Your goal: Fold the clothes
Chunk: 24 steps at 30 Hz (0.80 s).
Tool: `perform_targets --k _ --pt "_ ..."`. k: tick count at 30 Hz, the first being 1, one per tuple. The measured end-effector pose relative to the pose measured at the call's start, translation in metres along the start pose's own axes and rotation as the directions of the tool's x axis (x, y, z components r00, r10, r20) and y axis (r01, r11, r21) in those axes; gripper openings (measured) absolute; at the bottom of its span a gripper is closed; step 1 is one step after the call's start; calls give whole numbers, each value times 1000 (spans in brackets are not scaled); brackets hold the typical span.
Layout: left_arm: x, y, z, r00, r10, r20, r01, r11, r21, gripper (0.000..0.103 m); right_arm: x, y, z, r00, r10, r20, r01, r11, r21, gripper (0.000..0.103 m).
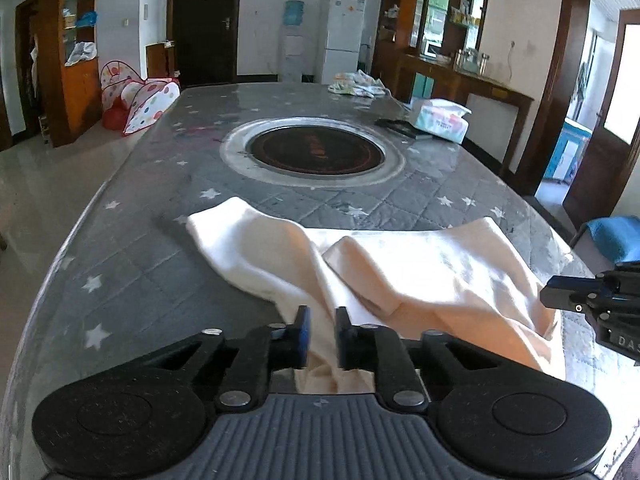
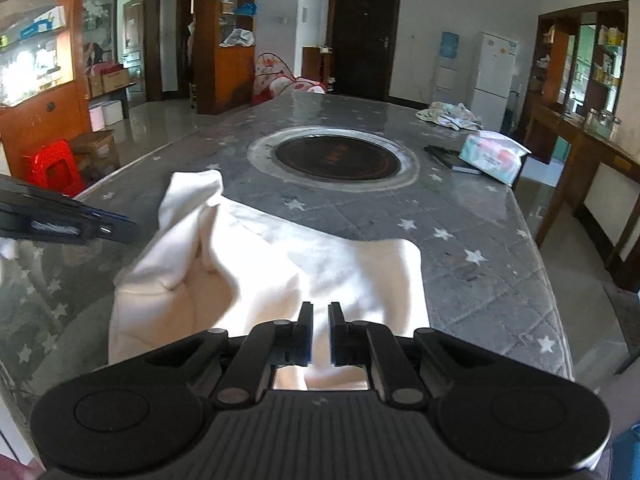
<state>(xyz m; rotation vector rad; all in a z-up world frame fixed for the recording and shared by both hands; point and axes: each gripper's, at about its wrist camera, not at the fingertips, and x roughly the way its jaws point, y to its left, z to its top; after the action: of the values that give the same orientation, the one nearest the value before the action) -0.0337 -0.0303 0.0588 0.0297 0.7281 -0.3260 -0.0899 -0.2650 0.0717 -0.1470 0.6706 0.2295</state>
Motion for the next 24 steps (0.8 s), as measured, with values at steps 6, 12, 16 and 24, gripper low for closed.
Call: perform_targets --k 6,12,16,24 --pt "24 -5 10 1000 2 -16 -1 1000 10 41 20 19 19 995 101 -2 -101 994 -37 29" --pt "42 -1 15 1000 -14 -27 14 1000 18 41 49 36 31 991 134 -26 -135 988 -79 31" --pt "53 3 16 999 -22 -48 23 1000 19 28 67 36 42 985 166 -40 -168 983 -79 34" --pt "58 11 11 997 -45 -68 45 999 1 13 110 35 57 967 242 -80 -246 968 -49 39"
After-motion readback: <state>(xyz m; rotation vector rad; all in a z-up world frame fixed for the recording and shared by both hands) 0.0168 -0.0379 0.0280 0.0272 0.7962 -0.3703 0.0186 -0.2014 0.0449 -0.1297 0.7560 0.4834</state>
